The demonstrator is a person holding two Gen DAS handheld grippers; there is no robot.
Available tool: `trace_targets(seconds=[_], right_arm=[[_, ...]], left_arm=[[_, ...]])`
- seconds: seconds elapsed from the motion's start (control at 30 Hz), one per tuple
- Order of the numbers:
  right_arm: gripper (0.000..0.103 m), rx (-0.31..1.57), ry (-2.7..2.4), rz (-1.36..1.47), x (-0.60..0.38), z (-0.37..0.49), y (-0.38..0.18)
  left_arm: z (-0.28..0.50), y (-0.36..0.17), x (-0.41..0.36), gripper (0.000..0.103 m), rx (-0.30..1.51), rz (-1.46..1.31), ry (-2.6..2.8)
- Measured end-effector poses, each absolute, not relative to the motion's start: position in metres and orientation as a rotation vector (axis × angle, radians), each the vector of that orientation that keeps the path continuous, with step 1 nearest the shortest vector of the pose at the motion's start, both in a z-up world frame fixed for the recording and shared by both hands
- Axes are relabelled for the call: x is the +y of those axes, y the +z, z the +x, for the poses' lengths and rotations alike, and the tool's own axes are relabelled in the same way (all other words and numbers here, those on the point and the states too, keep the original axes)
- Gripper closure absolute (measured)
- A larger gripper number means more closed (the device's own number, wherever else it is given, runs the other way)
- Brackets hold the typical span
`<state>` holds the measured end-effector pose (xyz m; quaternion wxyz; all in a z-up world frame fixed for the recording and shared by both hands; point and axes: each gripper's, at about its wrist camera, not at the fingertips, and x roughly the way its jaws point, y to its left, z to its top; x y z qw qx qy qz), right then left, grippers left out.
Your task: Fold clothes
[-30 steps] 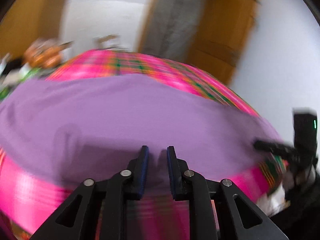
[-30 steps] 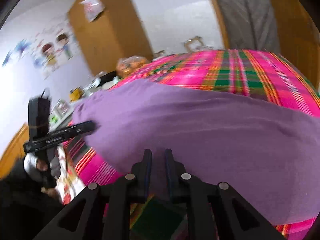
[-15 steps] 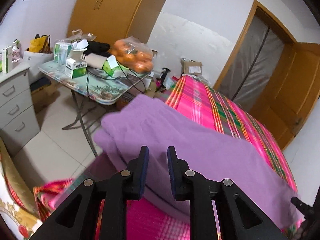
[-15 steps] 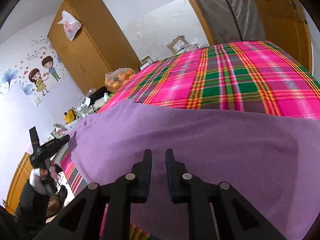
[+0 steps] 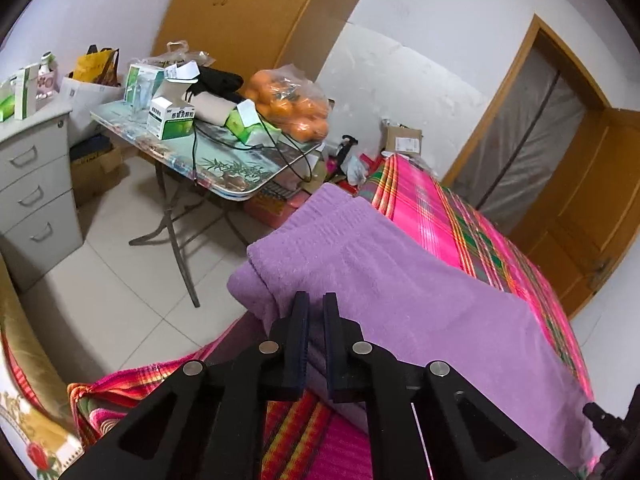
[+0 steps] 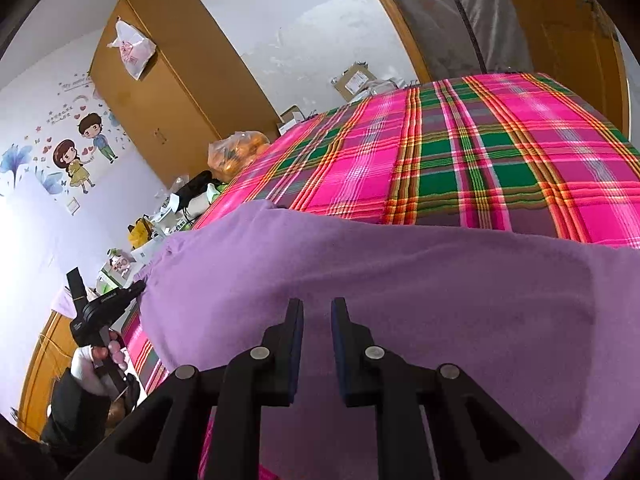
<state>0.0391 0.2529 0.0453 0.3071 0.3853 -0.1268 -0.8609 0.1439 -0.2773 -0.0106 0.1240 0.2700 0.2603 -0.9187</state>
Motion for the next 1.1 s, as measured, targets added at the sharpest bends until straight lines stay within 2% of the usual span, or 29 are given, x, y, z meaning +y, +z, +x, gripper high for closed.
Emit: trace_targets(seconds=[0.17, 0.3, 0.37, 0.73, 1.1], right_arm=[[0.088, -0.324, -2.258, 1.020, 0.242, 0.033, 0.046], [0.088, -0.318, -2.248, 1.025, 0.234, 0.030, 0.047], [0.088, -0.317, -2.251, 1.023, 0.234, 0.030, 0.048], [0.086, -0.400, -2.281, 1.099, 0.255, 0.020, 0.033], [0.084, -0.404, -2.273, 1.115, 0.253, 0.019, 0.029]], left_arm=[[0.119, 0.012, -0.262, 0.088, 0.667, 0.803, -2.777], [0.080, 0.009, -0.250, 0.086, 0.565, 0.958, -2.771], [0.072, 0.002, -0.257, 0.086, 0.609, 1.017, -2.730], [0.123, -0.007, -0.287, 0.087, 0.781, 0.884, -2.696], [0.151, 0.002, -0.283, 0.085, 0.842, 0.796, -2.628]])
